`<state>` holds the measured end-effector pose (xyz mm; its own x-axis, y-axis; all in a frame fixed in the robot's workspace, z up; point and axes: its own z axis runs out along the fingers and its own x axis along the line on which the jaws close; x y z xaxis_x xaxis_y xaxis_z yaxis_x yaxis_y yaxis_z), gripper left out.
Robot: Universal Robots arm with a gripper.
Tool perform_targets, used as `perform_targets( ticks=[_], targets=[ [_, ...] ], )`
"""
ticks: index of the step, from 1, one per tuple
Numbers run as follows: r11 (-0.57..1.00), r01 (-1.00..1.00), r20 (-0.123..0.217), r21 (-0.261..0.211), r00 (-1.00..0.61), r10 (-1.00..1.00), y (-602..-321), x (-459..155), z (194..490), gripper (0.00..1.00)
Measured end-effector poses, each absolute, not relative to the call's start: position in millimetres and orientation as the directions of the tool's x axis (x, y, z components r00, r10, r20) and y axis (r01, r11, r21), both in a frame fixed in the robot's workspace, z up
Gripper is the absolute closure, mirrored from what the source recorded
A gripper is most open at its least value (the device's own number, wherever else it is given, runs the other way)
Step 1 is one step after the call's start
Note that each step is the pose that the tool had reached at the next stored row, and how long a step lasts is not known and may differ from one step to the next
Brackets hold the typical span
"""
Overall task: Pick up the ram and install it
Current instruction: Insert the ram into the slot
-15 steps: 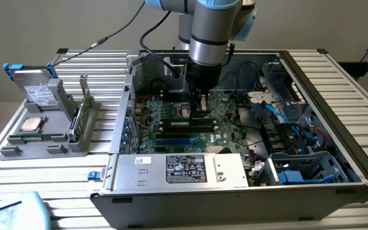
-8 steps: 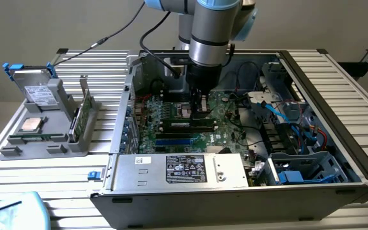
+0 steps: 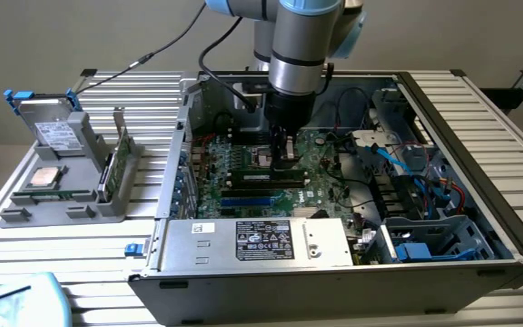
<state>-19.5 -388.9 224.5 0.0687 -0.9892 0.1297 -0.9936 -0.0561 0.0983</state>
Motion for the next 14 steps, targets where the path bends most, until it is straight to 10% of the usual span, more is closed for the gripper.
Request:
perform_targets(
  ticks=[14],
  targets=[
    [-0.054, -0.994, 0.130, 0.097, 0.067, -0.989, -388.3, -19.6, 221.2, 0.86]
  ],
)
